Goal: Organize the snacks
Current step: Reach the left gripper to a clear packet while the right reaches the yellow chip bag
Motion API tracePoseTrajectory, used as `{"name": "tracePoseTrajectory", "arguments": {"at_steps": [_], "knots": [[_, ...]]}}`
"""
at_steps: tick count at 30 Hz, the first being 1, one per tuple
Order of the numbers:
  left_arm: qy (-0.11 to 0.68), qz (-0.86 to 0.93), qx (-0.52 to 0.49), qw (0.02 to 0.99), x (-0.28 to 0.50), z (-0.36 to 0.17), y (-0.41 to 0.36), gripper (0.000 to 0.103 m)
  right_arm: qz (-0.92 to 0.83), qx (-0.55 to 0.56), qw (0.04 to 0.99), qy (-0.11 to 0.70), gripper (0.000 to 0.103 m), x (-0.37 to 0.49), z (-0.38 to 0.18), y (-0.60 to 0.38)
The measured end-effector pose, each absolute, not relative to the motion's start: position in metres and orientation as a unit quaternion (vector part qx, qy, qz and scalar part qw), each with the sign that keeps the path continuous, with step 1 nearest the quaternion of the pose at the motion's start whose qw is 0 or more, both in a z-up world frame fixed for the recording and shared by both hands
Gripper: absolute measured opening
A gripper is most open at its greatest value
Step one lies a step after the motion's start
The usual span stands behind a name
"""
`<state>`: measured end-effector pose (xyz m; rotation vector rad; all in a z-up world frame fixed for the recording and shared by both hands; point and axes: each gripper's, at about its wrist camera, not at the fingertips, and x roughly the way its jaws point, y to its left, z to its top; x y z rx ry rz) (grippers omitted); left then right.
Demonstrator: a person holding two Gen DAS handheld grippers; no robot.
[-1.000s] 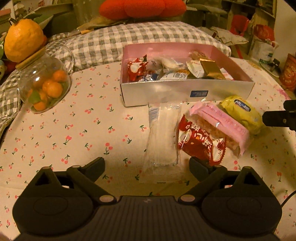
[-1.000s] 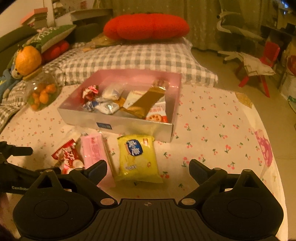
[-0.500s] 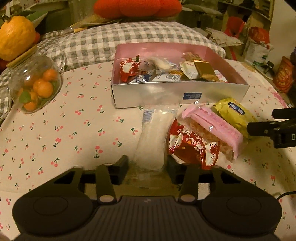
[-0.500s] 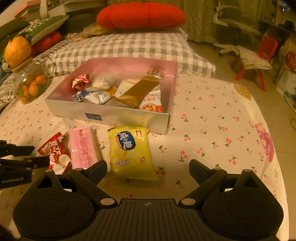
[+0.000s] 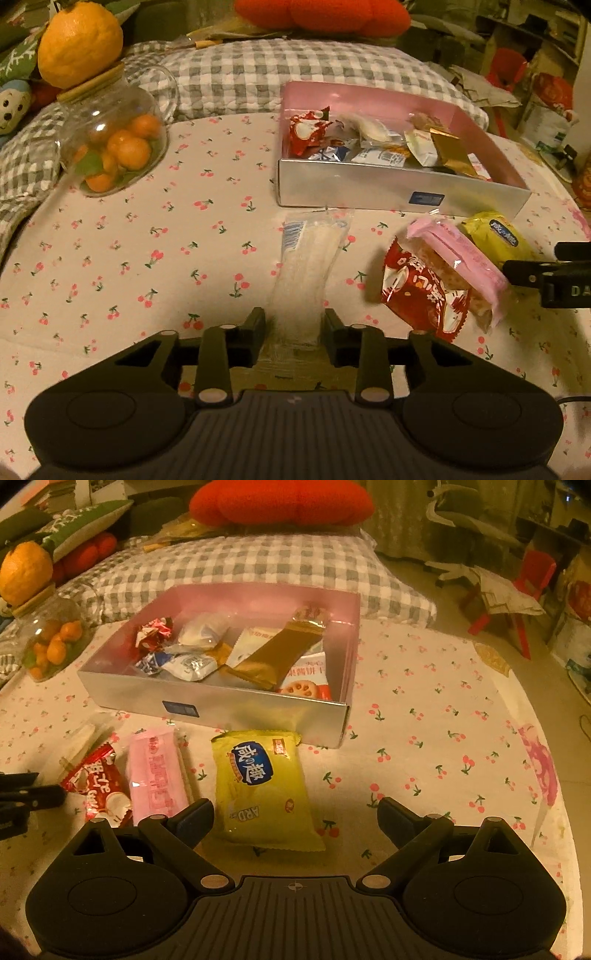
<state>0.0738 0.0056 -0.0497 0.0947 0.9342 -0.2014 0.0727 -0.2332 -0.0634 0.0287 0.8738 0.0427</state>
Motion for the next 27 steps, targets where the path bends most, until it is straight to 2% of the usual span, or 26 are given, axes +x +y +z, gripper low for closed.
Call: {"name": "tracePoseTrajectory", "arguments": {"at_steps": [3,6,19,22,27], "knots": [[0.452,-0.107,0.035,0.885,0.076,-0.052,0.006,0.052,0.019,0.012,0.905,0.425,0.097,0.076,-0.066,-0.232],[0.448,-0.112,0.040,0.886,0.079,-0.053,0.003,0.054,0.019,0.006,0.904,0.426,0.097,0.079,-0.068,-0.231],[0.428,-0.105,0.050,0.896,0.092,-0.056,0.004,0.052,0.035,-0.012,0.908,0.417,0.096,0.084,-0.074,-0.224],[0.426,-0.106,0.053,0.897,0.092,-0.056,0.003,0.050,0.044,-0.009,0.908,0.417,0.094,0.084,-0.074,-0.223],[0.426,-0.110,0.055,0.896,0.091,-0.056,0.003,0.040,0.056,-0.007,0.909,0.412,0.083,0.083,-0.073,-0.222]]}}
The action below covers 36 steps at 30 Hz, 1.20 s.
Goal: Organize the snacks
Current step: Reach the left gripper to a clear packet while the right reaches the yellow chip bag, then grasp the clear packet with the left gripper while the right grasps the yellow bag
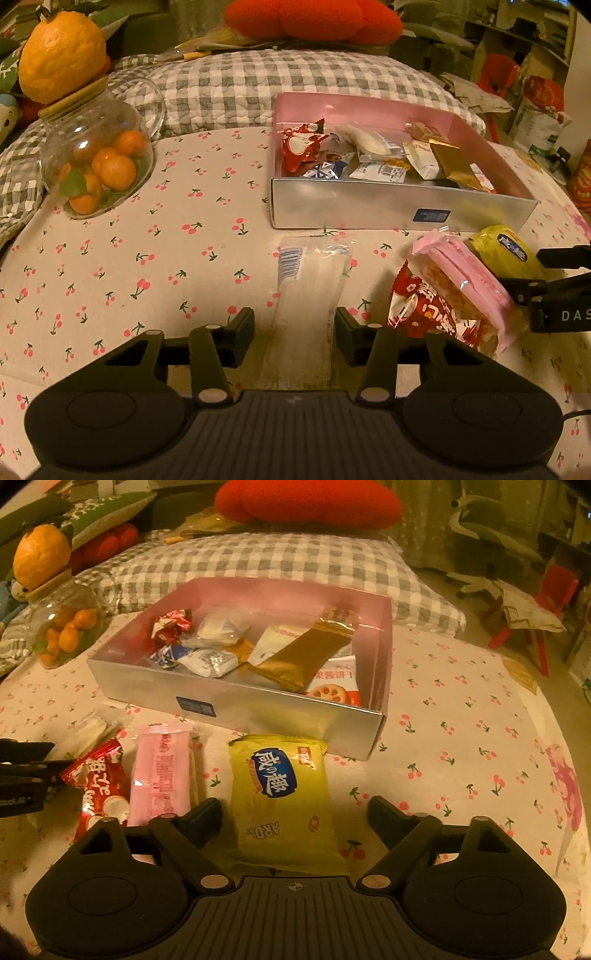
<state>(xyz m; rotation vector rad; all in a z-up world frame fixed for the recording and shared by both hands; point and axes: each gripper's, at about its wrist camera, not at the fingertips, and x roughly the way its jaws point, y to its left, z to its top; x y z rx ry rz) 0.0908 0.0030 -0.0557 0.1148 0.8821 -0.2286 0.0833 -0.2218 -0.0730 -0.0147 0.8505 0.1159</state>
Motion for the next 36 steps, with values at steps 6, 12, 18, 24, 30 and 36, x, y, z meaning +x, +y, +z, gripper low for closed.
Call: {"name": "tracePoseTrajectory", "arguments": {"at_steps": [6,12,18,24,30,36], "knots": [[0.427,-0.114,0.057,0.895,0.091,-0.054,0.004,0.031,0.070,-0.004,0.909,0.410,0.055,0.083,-0.070,-0.222],[0.424,-0.109,0.062,0.897,0.089,-0.052,0.003,0.027,0.068,-0.007,0.906,0.417,0.051,0.083,-0.067,-0.219],[0.425,-0.108,0.061,0.897,0.087,-0.049,0.003,0.023,0.072,0.000,0.904,0.421,0.050,0.081,-0.064,-0.219],[0.428,-0.110,0.057,0.895,0.086,-0.046,0.002,0.021,0.074,0.011,0.905,0.419,0.050,0.079,-0.057,-0.220],[0.431,-0.114,0.054,0.893,0.085,-0.043,0.001,0.019,0.081,0.020,0.905,0.417,0.050,0.077,-0.049,-0.220],[0.434,-0.122,0.050,0.891,0.083,-0.039,-0.001,0.016,0.091,0.028,0.902,0.422,0.050,0.075,-0.043,-0.219]]}}
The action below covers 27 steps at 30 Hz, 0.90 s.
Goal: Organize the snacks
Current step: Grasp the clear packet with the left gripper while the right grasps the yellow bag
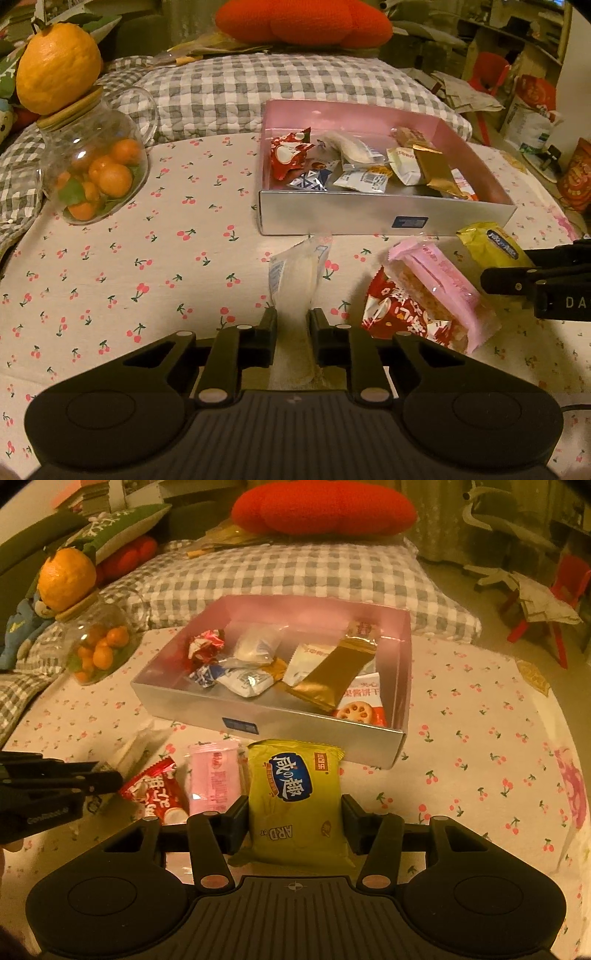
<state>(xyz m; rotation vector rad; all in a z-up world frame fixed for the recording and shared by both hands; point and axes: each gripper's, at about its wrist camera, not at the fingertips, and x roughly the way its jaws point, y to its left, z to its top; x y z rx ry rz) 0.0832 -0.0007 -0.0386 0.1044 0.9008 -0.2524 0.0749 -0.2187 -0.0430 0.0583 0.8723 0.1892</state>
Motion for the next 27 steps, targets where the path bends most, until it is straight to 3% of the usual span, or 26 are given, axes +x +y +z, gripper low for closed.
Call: {"name": "tracePoseTrajectory", "arguments": {"at_steps": [8,12,17,25,27], "knots": [[0.431,-0.125,0.044,0.893,0.083,-0.031,0.000,0.013,0.103,0.046,0.902,0.416,0.050,0.071,-0.032,-0.219],[0.425,-0.129,0.041,0.895,0.082,-0.026,0.000,0.003,0.106,0.059,0.903,0.413,0.050,0.070,-0.027,-0.221],[0.423,-0.132,0.042,0.895,0.082,-0.024,-0.001,0.002,0.106,0.065,0.903,0.411,0.050,0.069,-0.024,-0.223],[0.430,-0.134,0.041,0.892,0.084,-0.037,0.002,0.010,0.101,0.064,0.898,0.422,0.050,0.069,-0.030,-0.222],[0.428,-0.140,0.050,0.892,0.085,-0.038,0.001,0.016,0.102,0.063,0.897,0.425,0.050,0.069,-0.032,-0.222]]}}
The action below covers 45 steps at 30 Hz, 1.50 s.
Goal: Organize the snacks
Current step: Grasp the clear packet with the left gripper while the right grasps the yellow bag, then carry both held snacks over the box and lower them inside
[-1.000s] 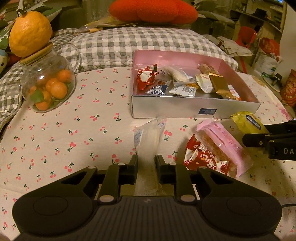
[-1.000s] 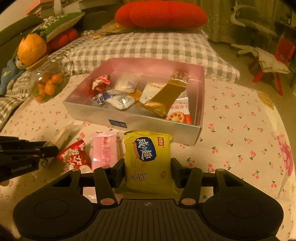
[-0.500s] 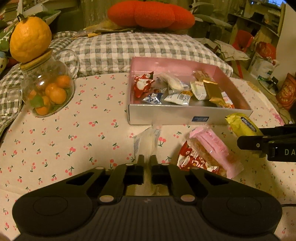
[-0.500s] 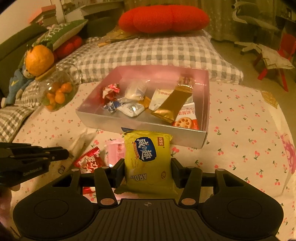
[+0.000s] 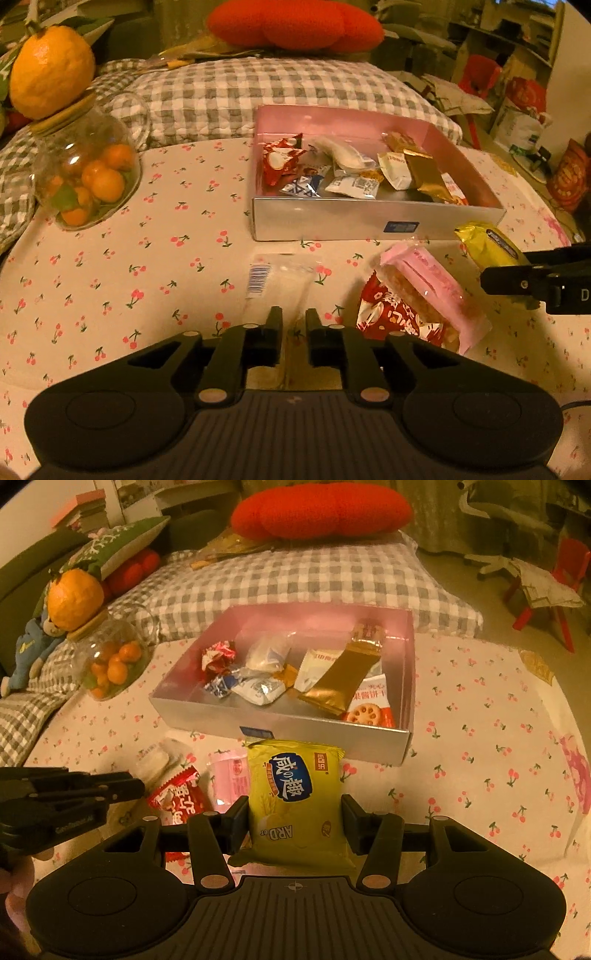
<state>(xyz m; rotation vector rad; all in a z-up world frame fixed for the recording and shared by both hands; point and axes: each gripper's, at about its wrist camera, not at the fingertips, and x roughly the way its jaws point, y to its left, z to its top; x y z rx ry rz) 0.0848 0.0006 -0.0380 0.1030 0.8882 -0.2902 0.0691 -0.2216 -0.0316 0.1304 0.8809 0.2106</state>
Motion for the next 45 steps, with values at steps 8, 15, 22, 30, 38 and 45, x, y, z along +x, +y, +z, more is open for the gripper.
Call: {"name": "tracePoseTrajectory", "arguments": {"at_steps": [8,15,22,30,38,45], "knots": [[0.419,-0.129,0.077,0.895,0.083,-0.034,-0.003,0.035,0.105,0.058,0.895,0.429,0.050,0.069,-0.034,-0.218],[0.416,-0.114,0.078,0.899,0.085,-0.033,0.002,0.044,0.106,0.056,0.895,0.430,0.051,0.069,-0.033,-0.217],[0.436,-0.092,0.086,0.891,0.093,-0.046,0.007,0.050,0.105,0.056,0.895,0.431,0.050,0.069,-0.034,-0.217],[0.450,-0.074,0.047,0.889,0.101,-0.055,0.024,0.040,0.108,0.050,0.895,0.431,0.050,0.069,-0.035,-0.213],[0.428,-0.066,0.055,0.900,0.097,-0.045,0.021,0.017,0.107,0.049,0.896,0.427,0.050,0.068,-0.033,-0.213],[0.403,-0.081,0.030,0.911,0.092,-0.025,0.018,0.015,0.109,0.053,0.901,0.417,0.050,0.069,-0.025,-0.213]]}}
